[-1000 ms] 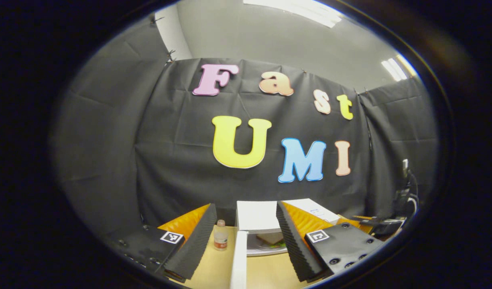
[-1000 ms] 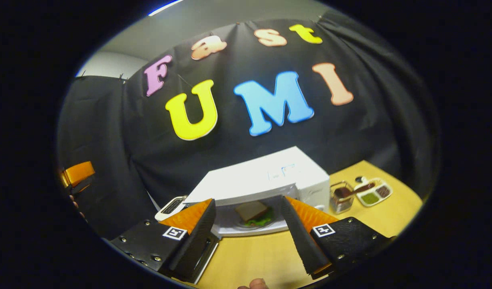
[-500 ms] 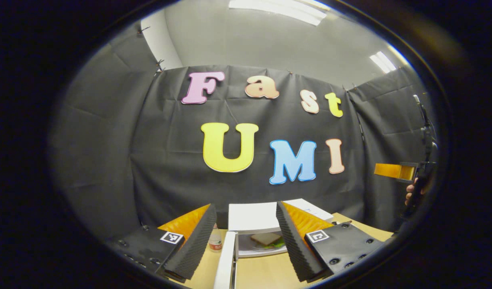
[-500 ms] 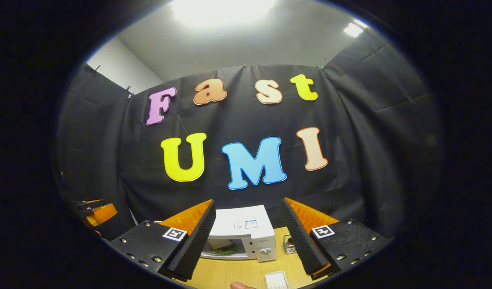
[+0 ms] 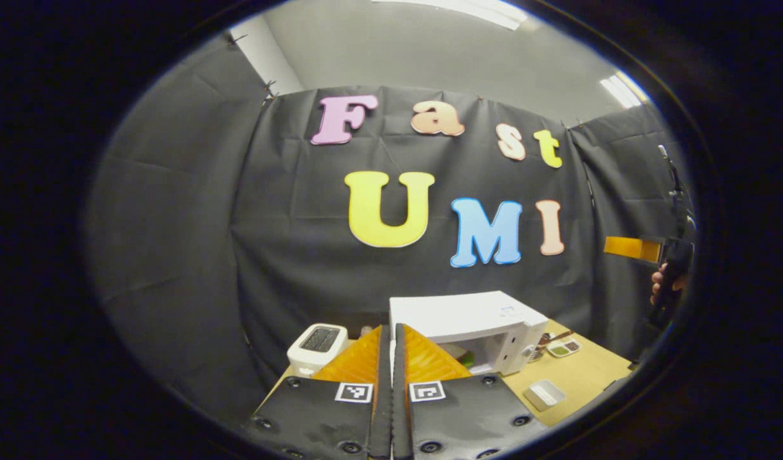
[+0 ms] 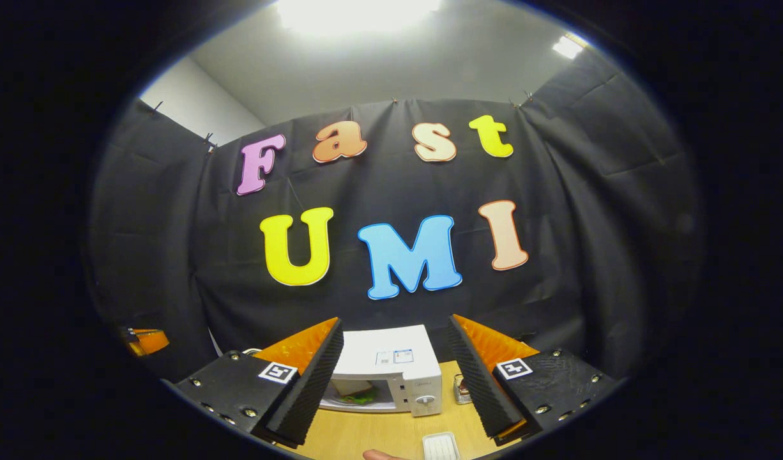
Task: Open the microwave oven with the left hand, put the food in, and close the microwave oven.
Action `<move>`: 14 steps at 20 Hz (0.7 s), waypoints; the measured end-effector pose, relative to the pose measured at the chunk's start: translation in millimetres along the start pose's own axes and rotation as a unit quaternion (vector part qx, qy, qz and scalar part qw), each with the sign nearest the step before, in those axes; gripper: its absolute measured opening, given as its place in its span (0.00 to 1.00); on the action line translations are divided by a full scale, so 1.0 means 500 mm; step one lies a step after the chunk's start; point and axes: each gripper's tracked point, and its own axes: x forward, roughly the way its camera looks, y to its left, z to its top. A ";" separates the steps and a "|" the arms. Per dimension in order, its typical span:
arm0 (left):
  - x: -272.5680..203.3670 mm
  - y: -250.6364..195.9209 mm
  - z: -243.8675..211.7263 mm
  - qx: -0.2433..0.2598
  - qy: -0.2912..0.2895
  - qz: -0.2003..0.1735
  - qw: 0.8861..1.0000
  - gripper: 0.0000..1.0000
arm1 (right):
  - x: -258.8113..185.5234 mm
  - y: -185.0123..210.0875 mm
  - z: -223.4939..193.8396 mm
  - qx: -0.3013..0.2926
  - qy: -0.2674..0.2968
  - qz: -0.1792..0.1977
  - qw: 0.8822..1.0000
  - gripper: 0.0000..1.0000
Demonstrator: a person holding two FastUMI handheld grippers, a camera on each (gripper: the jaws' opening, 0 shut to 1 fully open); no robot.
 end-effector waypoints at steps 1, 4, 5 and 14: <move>-0.017 0.035 -0.044 0.000 0.021 0.008 1.000 0.07 | -0.003 -0.005 -0.002 0.000 0.002 -0.007 1.000 0.98; -0.079 0.108 -0.204 -0.006 0.110 0.016 0.994 0.07 | -0.011 -0.010 -0.011 0.002 0.007 -0.025 1.000 1.00; -0.092 0.117 -0.245 -0.013 0.131 0.018 0.991 0.07 | -0.015 -0.014 -0.017 0.003 0.011 -0.030 0.999 0.97; -0.136 0.042 -0.386 -0.023 0.203 -0.041 0.978 0.07 | -0.020 -0.030 -0.028 -0.015 0.016 -0.052 0.998 0.98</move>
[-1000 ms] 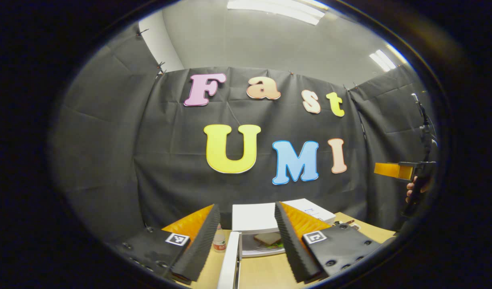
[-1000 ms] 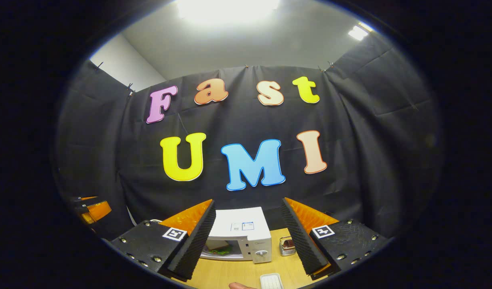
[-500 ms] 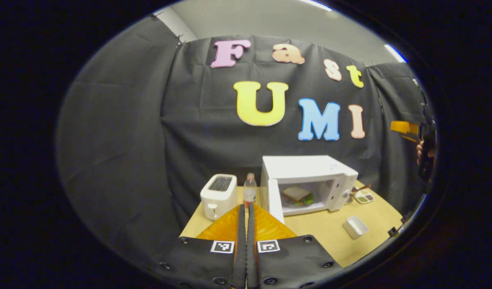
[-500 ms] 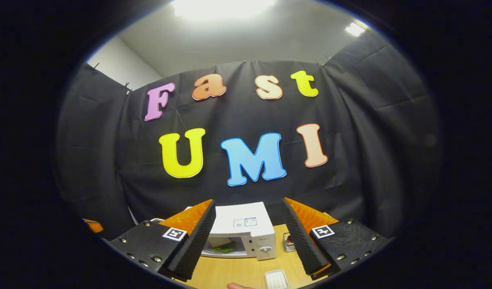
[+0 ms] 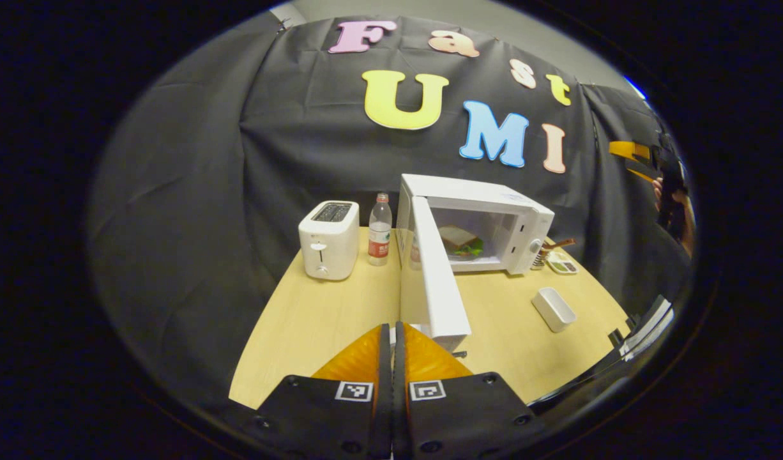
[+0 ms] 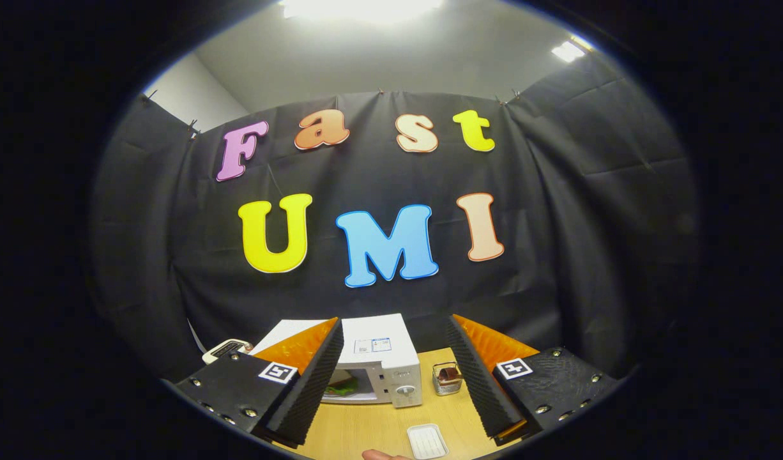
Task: Open the microwave oven with the left hand, put the food in, and close the microwave oven.
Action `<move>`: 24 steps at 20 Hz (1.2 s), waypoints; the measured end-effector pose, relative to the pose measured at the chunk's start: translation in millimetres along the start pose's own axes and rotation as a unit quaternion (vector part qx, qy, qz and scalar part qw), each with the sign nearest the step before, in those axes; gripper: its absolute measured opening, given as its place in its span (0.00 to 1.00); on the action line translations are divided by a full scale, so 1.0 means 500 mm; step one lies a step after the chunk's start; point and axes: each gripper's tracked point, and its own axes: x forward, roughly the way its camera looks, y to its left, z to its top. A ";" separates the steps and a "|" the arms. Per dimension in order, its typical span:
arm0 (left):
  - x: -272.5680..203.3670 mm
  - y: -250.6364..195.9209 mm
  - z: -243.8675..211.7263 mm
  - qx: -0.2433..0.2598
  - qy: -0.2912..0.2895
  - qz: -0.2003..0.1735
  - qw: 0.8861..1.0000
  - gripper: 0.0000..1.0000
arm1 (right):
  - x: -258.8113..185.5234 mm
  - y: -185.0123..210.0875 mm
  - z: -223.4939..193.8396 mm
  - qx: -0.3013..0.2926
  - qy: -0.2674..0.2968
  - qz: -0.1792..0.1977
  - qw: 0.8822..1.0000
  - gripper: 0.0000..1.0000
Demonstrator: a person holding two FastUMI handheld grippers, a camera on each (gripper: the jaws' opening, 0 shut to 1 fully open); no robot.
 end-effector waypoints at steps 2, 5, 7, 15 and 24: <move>0.001 -0.023 0.001 0.000 0.000 -0.002 1.000 0.07 | 0.007 0.000 -0.005 0.006 0.004 0.007 1.000 0.93; -0.009 -0.080 -0.010 -0.005 0.012 -0.024 1.000 0.07 | 0.021 -0.012 -0.009 0.015 0.009 0.015 1.000 0.98; 0.001 -0.118 -0.021 0.002 0.021 -0.028 0.999 0.07 | 0.034 -0.029 -0.009 0.014 0.006 0.020 1.000 0.98; 0.074 -0.337 0.006 0.006 0.031 -0.067 0.997 0.07 | 0.093 -0.129 -0.007 0.011 0.018 0.032 0.999 0.98; 0.174 -0.520 0.064 0.022 0.018 -0.110 0.994 0.07 | 0.115 -0.215 -0.035 0.021 0.032 0.024 0.999 0.98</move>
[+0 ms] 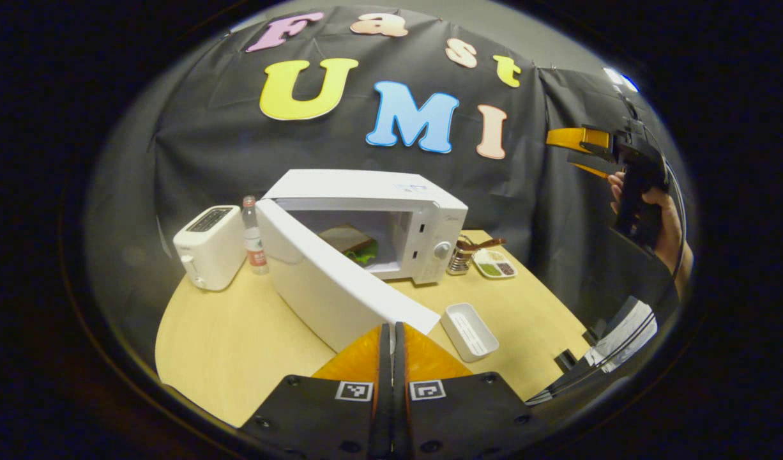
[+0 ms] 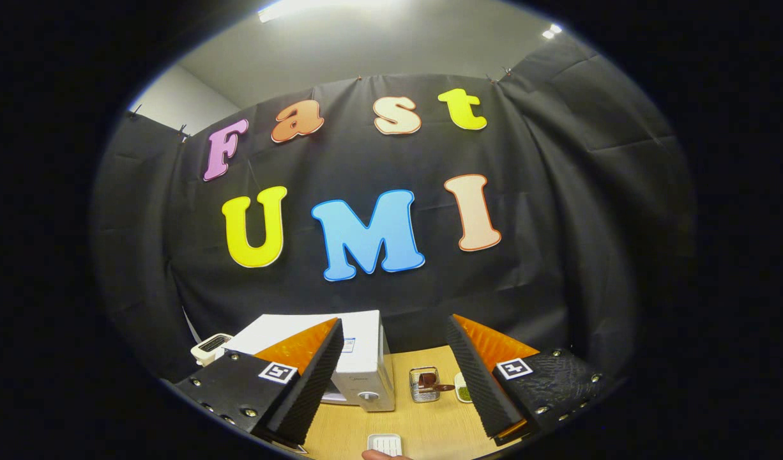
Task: Open the microwave oven with the left hand, put the food in, and close the microwave oven.
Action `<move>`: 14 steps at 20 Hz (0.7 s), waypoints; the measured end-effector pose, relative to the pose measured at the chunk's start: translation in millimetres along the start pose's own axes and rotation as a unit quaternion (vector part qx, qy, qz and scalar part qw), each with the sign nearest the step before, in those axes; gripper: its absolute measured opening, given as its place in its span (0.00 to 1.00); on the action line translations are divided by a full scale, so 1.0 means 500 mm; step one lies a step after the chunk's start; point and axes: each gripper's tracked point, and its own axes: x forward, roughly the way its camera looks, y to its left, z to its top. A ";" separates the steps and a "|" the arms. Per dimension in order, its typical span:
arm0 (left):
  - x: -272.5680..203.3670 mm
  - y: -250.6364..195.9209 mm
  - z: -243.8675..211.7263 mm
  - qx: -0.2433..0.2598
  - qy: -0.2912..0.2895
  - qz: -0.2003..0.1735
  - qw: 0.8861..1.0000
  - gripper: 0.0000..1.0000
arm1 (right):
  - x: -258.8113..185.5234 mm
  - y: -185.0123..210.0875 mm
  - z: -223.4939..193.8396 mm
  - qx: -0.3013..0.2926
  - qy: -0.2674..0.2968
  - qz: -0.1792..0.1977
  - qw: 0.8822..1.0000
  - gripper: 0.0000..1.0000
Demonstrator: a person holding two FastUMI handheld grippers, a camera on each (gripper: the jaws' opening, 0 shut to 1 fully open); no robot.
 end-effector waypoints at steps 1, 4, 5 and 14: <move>0.017 -0.012 0.008 0.001 -0.002 -0.004 1.000 0.07 | -0.003 -0.008 -0.002 0.002 0.002 -0.002 1.000 0.98; 0.060 -0.039 0.026 0.000 -0.005 -0.016 1.000 0.07 | -0.009 -0.036 -0.003 0.003 0.002 -0.011 1.000 0.98; 0.072 -0.048 0.034 0.000 -0.007 -0.020 1.000 0.07 | -0.012 -0.048 -0.002 0.002 0.000 -0.015 1.000 0.98; 0.179 -0.103 0.096 0.004 -0.023 -0.043 0.999 0.06 | -0.035 -0.124 0.012 0.004 -0.009 -0.044 0.999 0.98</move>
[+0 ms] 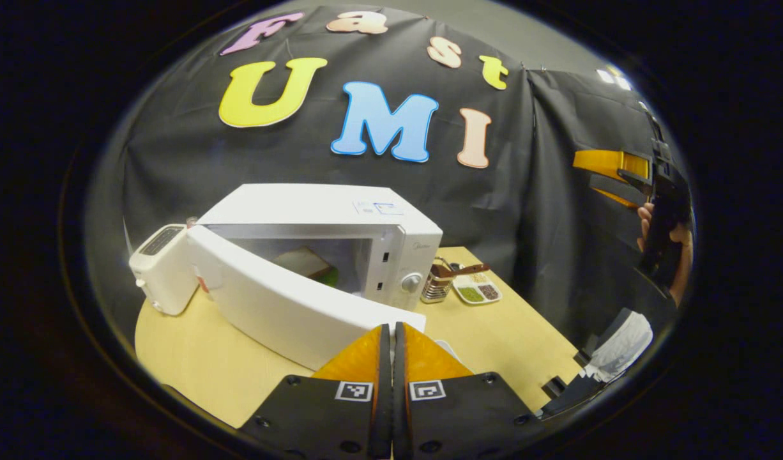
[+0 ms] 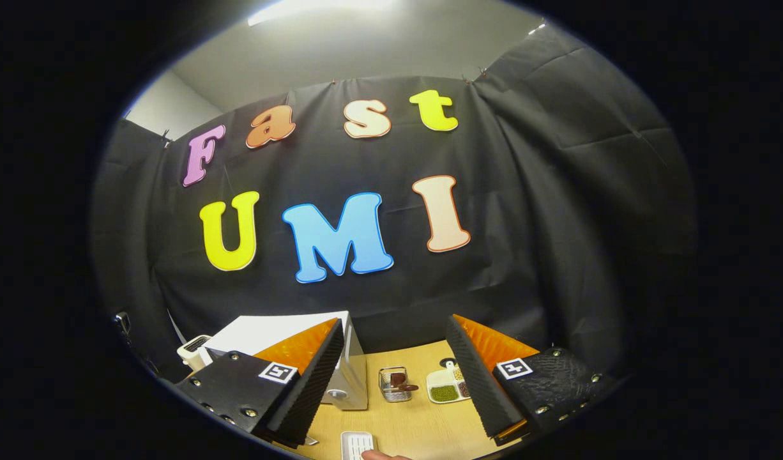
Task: Open the microwave oven with the left hand, put the food in, and close the microwave oven.
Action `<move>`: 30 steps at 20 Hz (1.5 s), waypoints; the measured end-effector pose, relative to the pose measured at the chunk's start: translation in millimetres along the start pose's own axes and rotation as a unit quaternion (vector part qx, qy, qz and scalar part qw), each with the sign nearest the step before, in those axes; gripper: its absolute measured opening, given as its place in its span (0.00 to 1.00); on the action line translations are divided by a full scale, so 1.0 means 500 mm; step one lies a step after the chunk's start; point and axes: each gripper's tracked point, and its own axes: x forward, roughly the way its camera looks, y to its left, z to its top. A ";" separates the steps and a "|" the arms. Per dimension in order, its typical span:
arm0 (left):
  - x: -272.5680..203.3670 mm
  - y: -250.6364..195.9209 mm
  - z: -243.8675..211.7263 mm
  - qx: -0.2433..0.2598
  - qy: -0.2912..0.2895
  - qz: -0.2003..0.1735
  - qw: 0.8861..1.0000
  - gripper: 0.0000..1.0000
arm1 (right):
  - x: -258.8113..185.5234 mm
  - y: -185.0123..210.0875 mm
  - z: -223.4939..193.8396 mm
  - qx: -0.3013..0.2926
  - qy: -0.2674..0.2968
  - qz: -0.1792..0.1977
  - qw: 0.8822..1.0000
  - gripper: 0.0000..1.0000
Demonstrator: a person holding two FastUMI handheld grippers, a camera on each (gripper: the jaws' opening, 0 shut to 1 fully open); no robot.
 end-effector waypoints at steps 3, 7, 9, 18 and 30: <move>0.030 -0.020 0.019 0.000 -0.007 -0.013 1.000 0.07 | 0.000 -0.017 -0.001 0.002 0.003 -0.007 1.000 0.97; 0.056 -0.026 0.034 0.007 -0.008 -0.014 1.000 0.07 | -0.003 -0.043 0.000 0.004 0.005 -0.017 1.000 0.98; 0.069 -0.025 0.036 0.006 -0.009 -0.014 1.000 0.07 | -0.007 -0.053 0.008 0.005 0.002 -0.021 1.000 0.98; 0.101 -0.026 0.048 0.006 -0.012 -0.011 1.000 0.07 | -0.015 -0.066 0.025 -0.008 -0.009 -0.025 1.000 0.97; 0.191 -0.024 0.091 -0.012 -0.021 0.013 1.000 0.07 | 0.028 -0.098 0.071 -0.026 -0.011 0.001 1.000 0.97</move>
